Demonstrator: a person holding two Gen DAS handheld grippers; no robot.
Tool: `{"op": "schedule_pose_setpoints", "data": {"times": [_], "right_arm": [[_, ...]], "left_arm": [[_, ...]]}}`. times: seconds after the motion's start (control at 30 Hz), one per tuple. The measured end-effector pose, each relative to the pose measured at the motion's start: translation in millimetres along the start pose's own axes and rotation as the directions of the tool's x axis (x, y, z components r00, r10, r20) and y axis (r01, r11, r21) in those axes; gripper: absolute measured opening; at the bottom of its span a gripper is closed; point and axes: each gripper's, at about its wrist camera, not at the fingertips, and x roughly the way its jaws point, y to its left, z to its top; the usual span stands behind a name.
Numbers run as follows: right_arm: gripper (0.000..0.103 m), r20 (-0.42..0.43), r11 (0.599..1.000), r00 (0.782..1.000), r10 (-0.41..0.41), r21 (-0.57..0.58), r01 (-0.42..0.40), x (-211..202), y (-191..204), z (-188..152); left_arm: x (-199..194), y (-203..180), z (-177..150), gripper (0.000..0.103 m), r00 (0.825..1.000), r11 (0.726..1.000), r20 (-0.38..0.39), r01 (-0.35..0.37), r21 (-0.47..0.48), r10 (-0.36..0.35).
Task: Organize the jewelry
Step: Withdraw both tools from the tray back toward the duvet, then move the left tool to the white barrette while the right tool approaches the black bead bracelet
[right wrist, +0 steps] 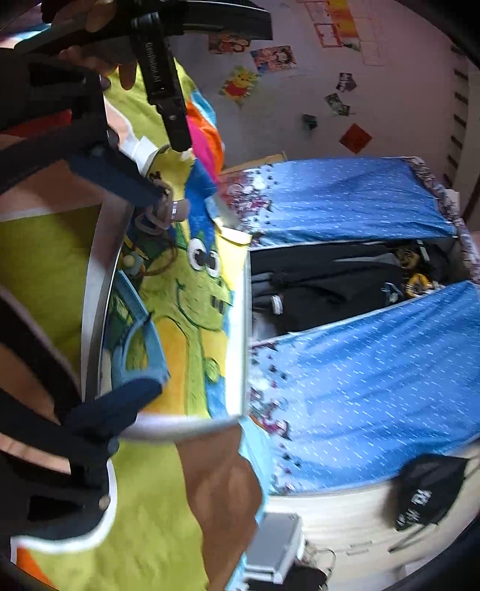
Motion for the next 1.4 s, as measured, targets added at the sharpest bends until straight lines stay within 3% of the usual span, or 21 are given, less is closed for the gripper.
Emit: {"op": "schedule_pose_setpoints", "data": {"times": [0.1, 0.4, 0.67, 1.03, 1.4], "right_arm": [[0.103, 0.047, 1.0, 0.999, -0.019, -0.008, 0.019, -32, 1, 8], [0.103, 0.131, 0.998, 0.989, -0.066, -0.006, 0.068, -119, 13, 24], [0.103, 0.171, 0.997, 0.983, -0.069, -0.024, 0.074, -177, 31, 16], [0.103, 0.152, 0.991, 0.984, -0.092, -0.082, 0.105, -236, 57, -27], [0.103, 0.052, 0.99, 0.991, -0.121, -0.061, 0.124, -244, 63, -82]], "left_arm": [[-25, -15, 0, 0.096, 0.998, 1.0, 0.053, 0.029, 0.006, -0.03], [-111, -55, 1, 0.097, 0.981, 0.994, 0.172, 0.083, 0.07, -0.094], [-176, -72, -20, 0.097, 0.969, 0.986, 0.214, 0.1, 0.133, -0.127], [-228, -64, -79, 0.098, 0.977, 0.987, 0.172, 0.109, 0.116, -0.128], [-231, -62, -133, 0.097, 0.99, 0.985, 0.067, 0.11, 0.136, -0.12]]}}
